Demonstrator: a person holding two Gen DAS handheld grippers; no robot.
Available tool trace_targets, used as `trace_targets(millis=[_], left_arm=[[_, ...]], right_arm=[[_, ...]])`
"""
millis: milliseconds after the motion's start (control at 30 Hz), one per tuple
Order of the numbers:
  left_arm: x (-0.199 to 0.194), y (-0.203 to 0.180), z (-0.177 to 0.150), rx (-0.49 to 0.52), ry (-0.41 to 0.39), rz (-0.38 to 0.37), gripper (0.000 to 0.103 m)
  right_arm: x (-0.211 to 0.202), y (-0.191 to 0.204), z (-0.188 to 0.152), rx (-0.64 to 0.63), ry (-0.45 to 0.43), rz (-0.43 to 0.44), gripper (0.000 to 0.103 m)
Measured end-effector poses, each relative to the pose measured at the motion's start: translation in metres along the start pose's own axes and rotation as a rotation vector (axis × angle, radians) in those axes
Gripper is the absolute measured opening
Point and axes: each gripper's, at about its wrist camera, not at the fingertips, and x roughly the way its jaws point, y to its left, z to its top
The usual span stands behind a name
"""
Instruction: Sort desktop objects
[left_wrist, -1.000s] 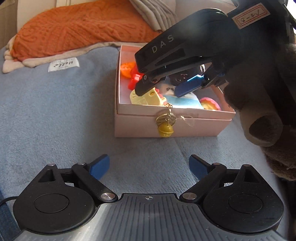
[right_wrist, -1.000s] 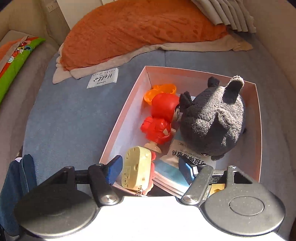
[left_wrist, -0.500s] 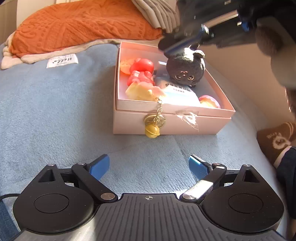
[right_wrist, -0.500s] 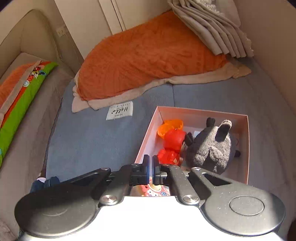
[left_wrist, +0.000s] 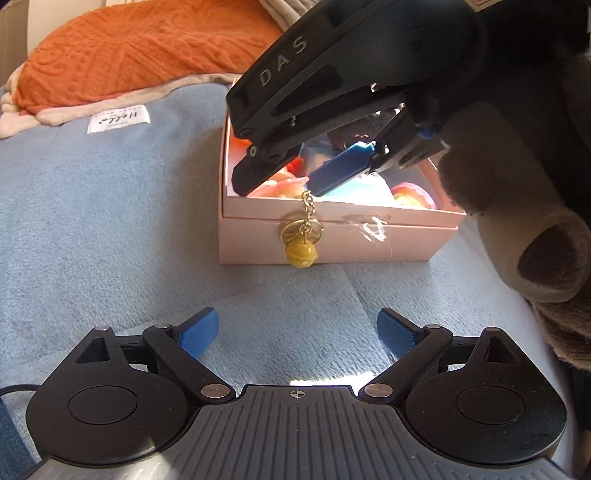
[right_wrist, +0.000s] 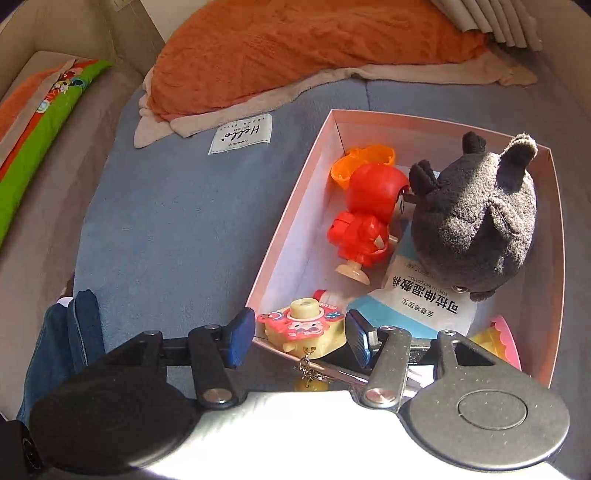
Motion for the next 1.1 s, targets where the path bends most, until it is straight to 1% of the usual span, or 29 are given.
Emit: trace_targets(millis=[67,100,167,200,300,400,500,567,667,700,733,767,800,900,1000,1100], left_arm=[[0.0,0.0,0.0,0.0,0.001,0.0,0.097],[0.0,0.001,0.0,-0.001,0.003,0.001,0.097],[0.0,0.0,0.0,0.0,0.005,0.002,0.097],[0.0,0.0,0.0,0.001,0.005,0.001,0.097],[0.001,-0.001,-0.001,0.003,0.006,-0.001,0.097],[0.001,-0.002,-0.001,0.005,0.011,0.002,0.097],[0.002,-0.002,-0.001,0.005,0.013,0.004,0.097],[0.002,-0.002,-0.002,0.005,0.014,0.004,0.097],[0.001,-0.001,-0.002,0.008,0.016,0.003,0.097],[0.002,-0.001,-0.003,0.008,0.018,0.004,0.097],[0.002,-0.001,-0.003,0.008,0.019,0.006,0.097],[0.002,-0.001,-0.003,0.008,0.02,0.008,0.097],[0.002,0.0,-0.003,0.006,0.02,0.01,0.097],[0.003,0.002,-0.002,-0.002,0.018,0.01,0.097],[0.002,0.002,-0.001,-0.003,0.016,0.007,0.097],[0.002,0.001,0.0,-0.008,0.015,0.005,0.097]], right_arm=[[0.005,-0.006,0.002,0.049,0.02,0.009,0.054],[0.007,-0.012,0.002,0.084,0.037,0.03,0.054],[0.008,-0.021,0.002,0.135,0.057,0.056,0.051],[0.007,-0.024,0.001,0.148,0.062,0.062,0.049],[-0.001,-0.027,-0.001,0.151,0.045,0.059,0.048],[-0.019,-0.024,0.0,0.131,0.0,0.059,0.048],[-0.044,-0.022,0.007,0.128,-0.061,0.087,0.048],[-0.067,-0.021,0.016,0.131,-0.126,0.118,0.048],[-0.091,-0.016,0.031,0.117,-0.214,0.136,0.049],[-0.095,-0.014,0.035,0.106,-0.238,0.131,0.05],[-0.099,-0.013,0.04,0.101,-0.264,0.115,0.061],[-0.102,-0.015,0.041,0.106,-0.277,0.102,0.069],[-0.103,-0.018,0.041,0.111,-0.293,0.083,0.074],[-0.1,-0.028,0.035,0.098,-0.27,0.035,0.074],[-0.093,-0.04,0.022,0.075,-0.216,0.004,0.071],[-0.081,-0.05,0.007,0.053,-0.151,-0.045,0.071]])
